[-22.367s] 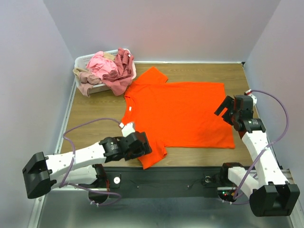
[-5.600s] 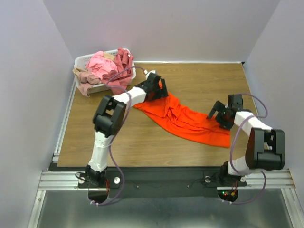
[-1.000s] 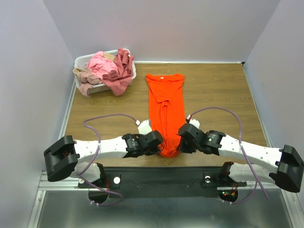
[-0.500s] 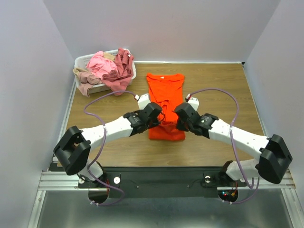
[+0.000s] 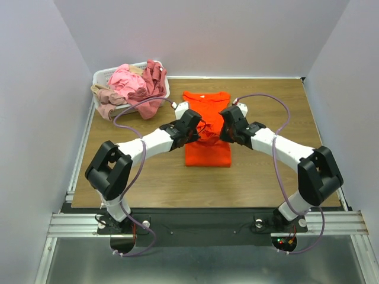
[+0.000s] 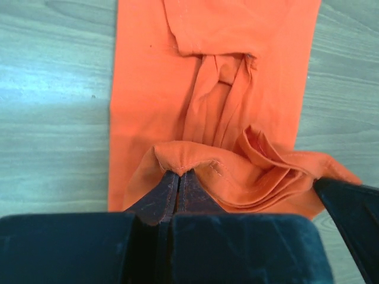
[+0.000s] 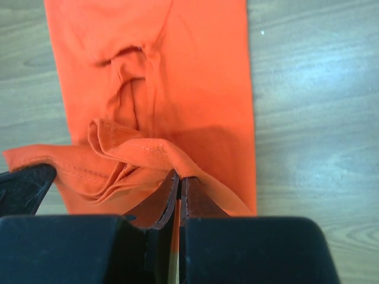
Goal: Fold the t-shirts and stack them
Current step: Fold the tshirt
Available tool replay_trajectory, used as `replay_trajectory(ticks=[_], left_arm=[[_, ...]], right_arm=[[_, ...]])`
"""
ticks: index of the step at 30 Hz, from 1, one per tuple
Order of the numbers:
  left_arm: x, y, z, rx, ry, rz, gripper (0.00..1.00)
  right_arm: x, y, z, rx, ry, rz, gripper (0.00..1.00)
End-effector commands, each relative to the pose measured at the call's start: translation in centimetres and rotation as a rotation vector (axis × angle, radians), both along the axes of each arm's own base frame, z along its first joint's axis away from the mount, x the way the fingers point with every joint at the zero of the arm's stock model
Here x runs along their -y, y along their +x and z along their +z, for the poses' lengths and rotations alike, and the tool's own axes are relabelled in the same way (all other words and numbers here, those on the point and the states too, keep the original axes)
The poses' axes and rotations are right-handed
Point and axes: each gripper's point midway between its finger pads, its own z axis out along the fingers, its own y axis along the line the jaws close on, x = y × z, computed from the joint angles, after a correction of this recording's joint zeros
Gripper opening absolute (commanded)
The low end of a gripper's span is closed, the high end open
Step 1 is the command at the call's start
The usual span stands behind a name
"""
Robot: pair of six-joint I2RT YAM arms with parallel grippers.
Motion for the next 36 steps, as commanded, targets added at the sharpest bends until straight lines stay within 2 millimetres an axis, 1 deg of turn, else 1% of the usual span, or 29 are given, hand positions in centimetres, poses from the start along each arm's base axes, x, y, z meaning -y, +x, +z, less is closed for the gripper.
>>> replay_trajectory(ticks=[1,3,4,5,7,8,9,11,12,14,15,17,18,20,21,22,24,25,26,31,33,34,35,36], left_arm=[[0.4,2.6,2.3,0.068,-0.021,-0.005,0.00],[-0.1,3.6,2.4,0.073,-0.027,0.020,0.00],[0.0,4.0,2.7,0.081,-0.044,0.019,0.00],[0.1,4.4,2.8,0.087,-0.048,0.015,0.00],[0.4,4.9,2.3,0.081,-0.058,0.003,0.00],[0.4,5.2,2.0,0.074,-0.055,0.003,0.00],[0.8,5.4,1.6,0.062,-0.057,-0.004,0.00],[0.7,5.9,1.0,0.042,-0.060,-0.003,0.00],[0.9,6.2,0.3,0.027,-0.058,-0.006,0.00],[0.8,6.5,-0.4,0.006,-0.061,-0.008,0.00],[1.0,6.8,-0.7,-0.003,-0.063,-0.007,0.00],[1.1,7.0,-1.2,-0.020,-0.058,-0.009,0.00],[1.1,7.4,-1.5,-0.025,-0.052,-0.003,0.00],[0.9,7.6,-1.7,-0.035,-0.045,0.009,0.00],[0.8,7.7,-1.8,-0.037,-0.045,0.015,0.00],[0.8,7.8,-1.7,-0.035,-0.047,0.017,0.00],[0.6,7.8,-1.6,-0.034,-0.045,0.027,0.00],[0.3,8.0,-1.5,-0.031,-0.043,0.036,0.00],[0.3,8.0,-1.4,-0.031,-0.044,0.041,0.00],[-0.1,7.9,-1.3,-0.034,-0.039,0.053,0.00],[-0.3,7.8,-1.3,-0.038,-0.033,0.064,0.00],[-0.3,7.9,-1.3,-0.037,-0.032,0.065,0.04],[-0.4,7.8,-1.3,-0.039,-0.028,0.063,0.17],[-0.4,7.8,-1.2,-0.037,-0.030,0.061,0.35]], right_arm=[[-0.8,2.8,2.4,0.077,0.049,0.004,0.00],[-0.5,3.4,2.2,0.079,0.043,-0.003,0.01],[-0.4,3.8,1.7,0.071,0.034,-0.010,0.00],[-0.2,4.5,2.0,0.084,0.035,-0.022,0.00],[0.2,5.2,1.3,0.073,0.025,-0.038,0.00],[0.2,5.5,1.1,0.071,0.026,-0.040,0.00],[0.1,5.9,1.2,0.073,0.030,-0.039,0.00],[0.1,6.3,0.8,0.059,0.034,-0.037,0.00],[0.1,6.5,0.1,0.047,0.027,-0.038,0.00],[0.2,6.9,-0.1,0.047,0.022,-0.045,0.00],[0.2,7.0,-0.7,0.036,0.017,-0.050,0.00],[0.1,7.6,-0.8,0.036,0.017,-0.051,0.01],[0.2,7.8,-1.6,0.021,0.007,-0.052,0.02],[0.2,8.6,-1.8,0.023,-0.001,-0.054,0.02],[0.2,8.8,-2.0,0.019,-0.004,-0.051,0.04],[0.3,8.9,-2.9,0.001,-0.011,-0.050,0.04],[0.3,9.3,-2.9,0.001,-0.005,-0.050,0.07],[0.4,9.4,-3.2,-0.003,-0.009,-0.053,0.08],[0.3,9.5,-3.0,0.001,-0.005,-0.052,0.09],[0.3,9.6,-2.7,0.007,-0.003,-0.054,0.11],[0.5,9.8,-2.4,0.015,-0.005,-0.058,0.16],[0.5,9.8,-2.1,0.021,-0.005,-0.058,0.17],[0.6,9.9,-2.0,0.024,-0.008,-0.055,0.21],[0.7,9.9,-1.9,0.027,-0.012,-0.056,0.25]])
